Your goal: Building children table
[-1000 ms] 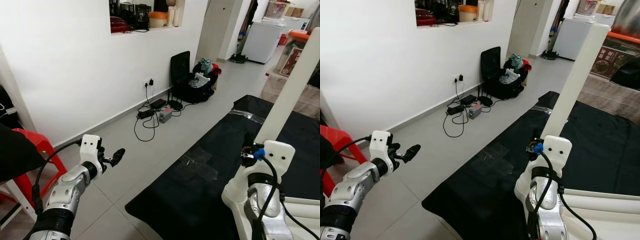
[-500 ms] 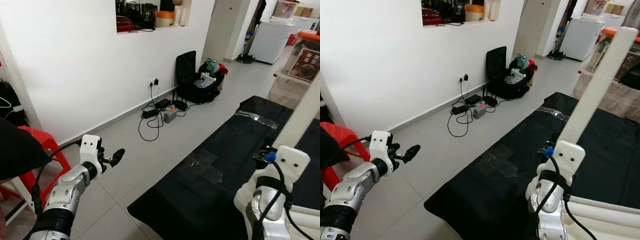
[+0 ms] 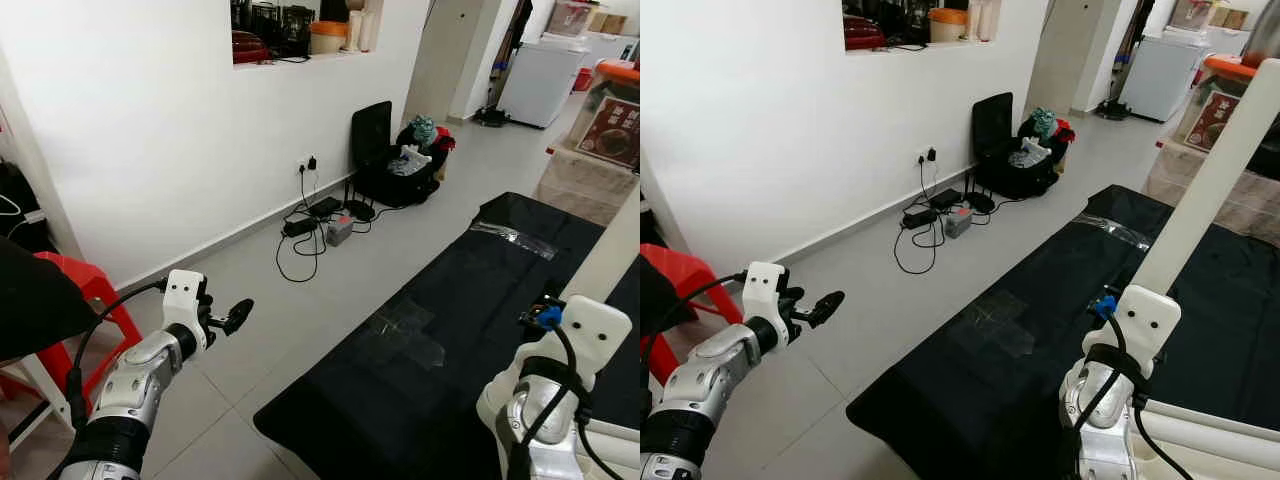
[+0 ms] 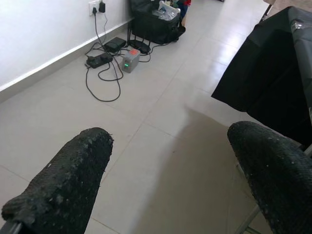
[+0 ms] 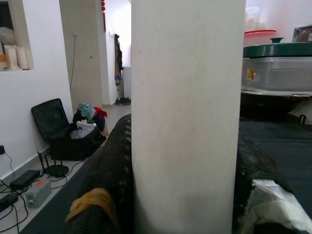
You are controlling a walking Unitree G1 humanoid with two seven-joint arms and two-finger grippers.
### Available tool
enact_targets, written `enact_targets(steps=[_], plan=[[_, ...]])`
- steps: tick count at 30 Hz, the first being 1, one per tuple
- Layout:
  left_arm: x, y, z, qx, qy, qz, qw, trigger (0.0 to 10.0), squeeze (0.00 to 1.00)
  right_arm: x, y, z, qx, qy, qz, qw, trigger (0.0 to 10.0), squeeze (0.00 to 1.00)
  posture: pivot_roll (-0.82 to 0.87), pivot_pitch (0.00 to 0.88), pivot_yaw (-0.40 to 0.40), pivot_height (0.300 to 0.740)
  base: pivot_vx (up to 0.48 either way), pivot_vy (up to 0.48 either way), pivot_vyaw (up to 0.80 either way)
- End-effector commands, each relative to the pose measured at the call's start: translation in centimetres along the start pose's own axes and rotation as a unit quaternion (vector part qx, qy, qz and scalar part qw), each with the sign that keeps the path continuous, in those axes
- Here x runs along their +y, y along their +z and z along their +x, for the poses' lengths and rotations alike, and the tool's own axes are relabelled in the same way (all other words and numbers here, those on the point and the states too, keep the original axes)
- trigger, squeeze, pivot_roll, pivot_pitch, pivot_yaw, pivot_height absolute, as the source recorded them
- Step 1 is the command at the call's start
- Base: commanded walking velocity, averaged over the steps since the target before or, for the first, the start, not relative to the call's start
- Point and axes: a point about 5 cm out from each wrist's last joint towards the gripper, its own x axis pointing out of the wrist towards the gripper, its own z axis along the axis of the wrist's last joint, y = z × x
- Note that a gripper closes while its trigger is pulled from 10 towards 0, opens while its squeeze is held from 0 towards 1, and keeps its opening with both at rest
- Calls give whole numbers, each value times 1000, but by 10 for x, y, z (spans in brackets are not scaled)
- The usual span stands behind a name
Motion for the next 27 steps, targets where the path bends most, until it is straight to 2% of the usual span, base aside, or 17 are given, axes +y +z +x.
enact_targets(steps=[1,3,6,11,16,20,23,27], plan=[[-1,-1,1,7,-6,13,1000,10000,0,-11,-46,-12,104,-5,-59,993,10000,0,51,0,-44,740,0,0,0],[-2,-2,0,8,-10,17,1000,10000,0,-8,-46,-12,105,3,-53,993,10000,0,52,0,-45,740,0,0,0],[-10,-3,-2,10,-42,45,998,10000,0,11,-43,-16,103,66,-15,992,10000,0,55,0,-46,740,0,0,0],[-10,-3,-1,10,-43,46,998,10000,0,17,-41,-19,99,84,-1,992,10000,0,53,0,-45,740,0,0,0],[-11,-3,-1,10,-43,46,998,10000,0,19,-40,-19,94,91,2,991,10000,0,53,0,-45,740,0,0,0],[-11,-3,0,11,-44,48,998,10000,0,18,-35,-18,78,89,22,993,10000,0,52,0,-43,740,0,0,0],[-11,-3,0,12,-45,50,998,10000,0,14,-26,-17,52,82,71,993,10000,0,48,0,-40,740,0,0,0],[-11,-4,0,13,-45,53,998,10000,0,11,-22,-17,38,75,94,992,10000,0,47,0,-38,740,0,0,0]])
